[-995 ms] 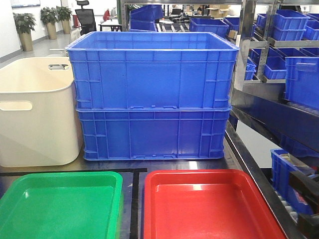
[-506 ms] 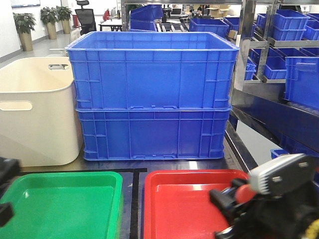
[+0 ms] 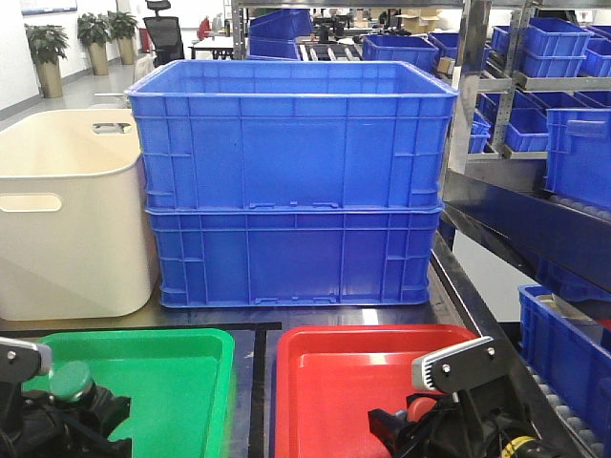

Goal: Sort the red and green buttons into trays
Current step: 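Lower the left gripper over the green tray and the right over the red tray, then open both grippers to release the buttons into the trays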

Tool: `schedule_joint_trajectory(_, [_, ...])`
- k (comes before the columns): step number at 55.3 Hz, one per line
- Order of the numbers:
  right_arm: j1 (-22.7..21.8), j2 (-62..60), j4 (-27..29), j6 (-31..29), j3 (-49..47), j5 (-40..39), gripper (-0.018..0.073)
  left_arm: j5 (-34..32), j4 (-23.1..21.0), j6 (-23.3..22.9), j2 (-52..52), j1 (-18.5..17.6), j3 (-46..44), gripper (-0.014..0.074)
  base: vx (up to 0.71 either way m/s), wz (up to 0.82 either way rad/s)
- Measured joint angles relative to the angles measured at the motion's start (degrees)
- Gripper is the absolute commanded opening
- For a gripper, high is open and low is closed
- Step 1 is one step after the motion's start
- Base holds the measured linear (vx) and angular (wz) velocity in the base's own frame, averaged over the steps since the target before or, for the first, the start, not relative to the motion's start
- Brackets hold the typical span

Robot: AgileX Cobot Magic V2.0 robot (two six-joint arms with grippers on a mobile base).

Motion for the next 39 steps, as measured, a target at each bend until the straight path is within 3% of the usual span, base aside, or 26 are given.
schedule_joint_trajectory(7, [0.00,0.85,0.11,0.00,0.00,0.01,0.0173,0.00,0.00,-0.07,1.23,0.00,0.00,0.0243,0.00,0.00])
schedule_joint_trajectory(24, [0.00,2.86,0.18,0.00,0.00,0.57,0.0503,0.03,0.00,-0.11,2.45,0.00,-0.05,0.0603,0.00,0.00])
schedule_joint_trajectory(32, [0.00,3.17,0.18,0.00,0.00,0.57,0.0591,-0.02,0.00,-0.11,2.52,0.00,-0.05,0.0663,0.00,0.00])
schedule_joint_trajectory(39, [0.00,3.17,0.18,0.00,0.00,0.32,0.0597,-0.07,0.00,-0.11,2.12,0.00,-0.05,0.0660,0.00,0.00])
